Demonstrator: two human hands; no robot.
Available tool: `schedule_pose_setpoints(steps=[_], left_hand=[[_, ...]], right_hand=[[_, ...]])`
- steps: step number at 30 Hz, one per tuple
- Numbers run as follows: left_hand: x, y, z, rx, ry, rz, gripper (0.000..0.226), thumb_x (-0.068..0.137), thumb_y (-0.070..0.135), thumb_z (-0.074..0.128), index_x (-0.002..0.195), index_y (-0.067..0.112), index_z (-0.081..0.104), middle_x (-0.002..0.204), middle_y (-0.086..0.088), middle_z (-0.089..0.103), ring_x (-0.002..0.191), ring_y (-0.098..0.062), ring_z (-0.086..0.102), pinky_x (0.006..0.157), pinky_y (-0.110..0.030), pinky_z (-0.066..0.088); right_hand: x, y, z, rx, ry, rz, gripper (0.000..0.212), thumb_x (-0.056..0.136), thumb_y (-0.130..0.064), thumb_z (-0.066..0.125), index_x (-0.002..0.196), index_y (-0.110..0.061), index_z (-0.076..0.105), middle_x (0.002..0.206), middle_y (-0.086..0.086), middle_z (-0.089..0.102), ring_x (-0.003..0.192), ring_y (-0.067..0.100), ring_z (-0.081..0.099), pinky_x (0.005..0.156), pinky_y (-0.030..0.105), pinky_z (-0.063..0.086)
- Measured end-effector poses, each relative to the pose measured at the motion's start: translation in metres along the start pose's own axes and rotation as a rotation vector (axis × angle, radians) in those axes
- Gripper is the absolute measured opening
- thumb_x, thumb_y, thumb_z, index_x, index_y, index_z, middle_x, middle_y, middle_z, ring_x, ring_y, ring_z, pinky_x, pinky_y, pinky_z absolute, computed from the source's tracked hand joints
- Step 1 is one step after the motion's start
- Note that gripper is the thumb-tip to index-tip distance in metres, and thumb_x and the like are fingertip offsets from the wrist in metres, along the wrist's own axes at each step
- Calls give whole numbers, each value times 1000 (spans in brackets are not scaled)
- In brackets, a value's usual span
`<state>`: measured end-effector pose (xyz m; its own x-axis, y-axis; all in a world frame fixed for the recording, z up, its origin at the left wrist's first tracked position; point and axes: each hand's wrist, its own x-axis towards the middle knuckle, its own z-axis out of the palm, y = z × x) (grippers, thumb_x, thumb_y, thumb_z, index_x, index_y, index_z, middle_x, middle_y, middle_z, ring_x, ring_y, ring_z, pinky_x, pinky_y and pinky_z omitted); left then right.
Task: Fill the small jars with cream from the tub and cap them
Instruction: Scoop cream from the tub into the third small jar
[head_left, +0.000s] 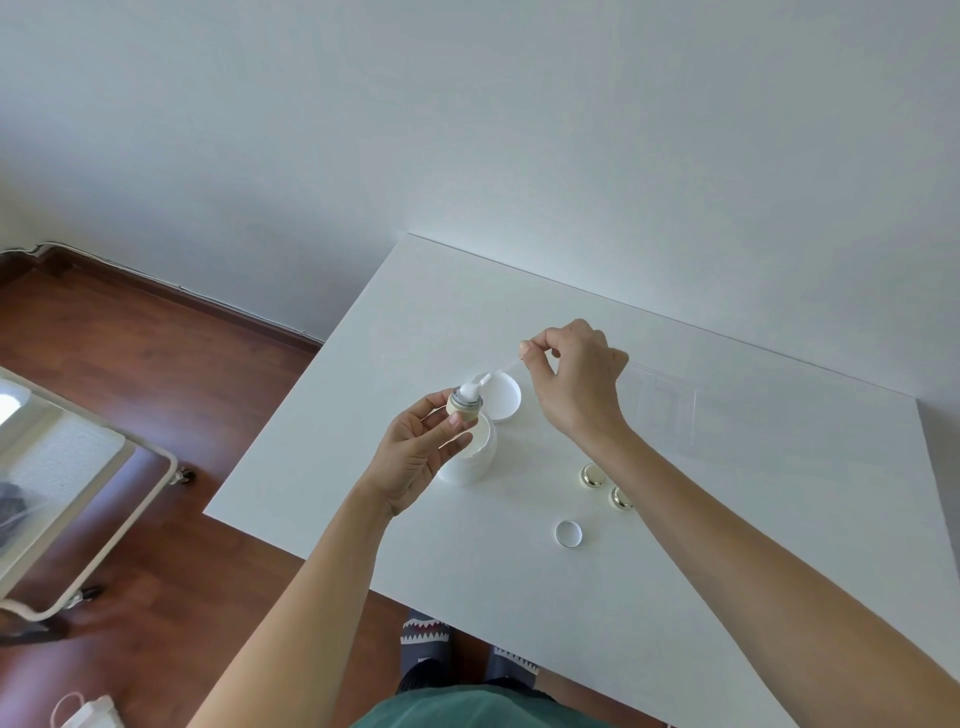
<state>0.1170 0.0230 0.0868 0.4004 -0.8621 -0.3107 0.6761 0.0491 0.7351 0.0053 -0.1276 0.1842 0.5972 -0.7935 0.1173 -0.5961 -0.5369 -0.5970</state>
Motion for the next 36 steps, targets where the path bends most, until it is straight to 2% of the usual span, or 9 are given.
schedule_pose_setpoints(steps=[3,8,13,17,21,30,32,34,36], left_hand=[[1,-1,-1,0,0,4,37,82,15,73,119,12,66,120,-9,68,106,-17,68,86,-26,55],[1,0,0,-24,-27,11,46,82,20,73,125,7,62,124,-11,69,106,-18,68,87,-26,55],[3,-1,-2,-87,-46,12,37,91,17,62,125,3,61,124,-15,69,102,-16,69,87,-25,55],[3,0,-1,-97,-52,21,42,88,26,66,123,2,64,124,-13,69,104,-15,69,88,-25,55],[4,1,-2,-98,-54,21,43,86,30,69,119,3,67,124,-12,69,107,-16,69,89,-25,55],[5,3,-3,-120,-67,26,40,89,24,65,124,3,63,126,-12,69,107,-16,69,90,-26,55],[5,4,-4,-118,-64,28,41,90,20,64,127,3,60,126,-12,68,109,-16,69,90,-27,55],[5,5,-4,-94,-56,30,39,92,16,61,129,5,58,128,-10,68,111,-17,68,89,-28,55],[5,6,-5,-82,-59,28,38,93,12,57,130,8,57,129,-8,67,113,-18,67,89,-29,55]], right_hand=[[-3,-5,0,-78,72,-146,20,94,-29,56,86,-17,69,88,-1,51,88,22,49,78,31,19],[-11,-11,-1,-162,258,-444,15,91,-22,62,78,-17,69,81,1,54,77,21,51,75,31,20],[-17,-3,0,-247,393,-712,16,90,-20,64,75,-20,69,75,-1,55,69,21,53,75,35,26],[-22,4,1,-273,439,-802,12,83,-15,72,74,-24,71,72,-3,56,70,17,48,74,34,26],[-25,10,-4,-247,435,-854,10,84,-16,72,77,-23,73,70,-2,57,73,16,43,74,35,26],[-23,18,-8,-159,501,-816,11,86,-15,71,78,-22,73,72,-2,54,71,16,45,74,36,26],[-21,15,-10,-62,509,-706,12,89,-18,67,79,-21,72,75,-2,52,70,16,45,74,37,27],[-19,9,-12,43,481,-513,13,90,-20,64,80,-19,71,78,-4,50,71,13,47,75,36,28],[-16,4,-13,158,372,-284,15,90,-23,61,79,-18,70,81,-6,52,76,10,50,79,33,30]])
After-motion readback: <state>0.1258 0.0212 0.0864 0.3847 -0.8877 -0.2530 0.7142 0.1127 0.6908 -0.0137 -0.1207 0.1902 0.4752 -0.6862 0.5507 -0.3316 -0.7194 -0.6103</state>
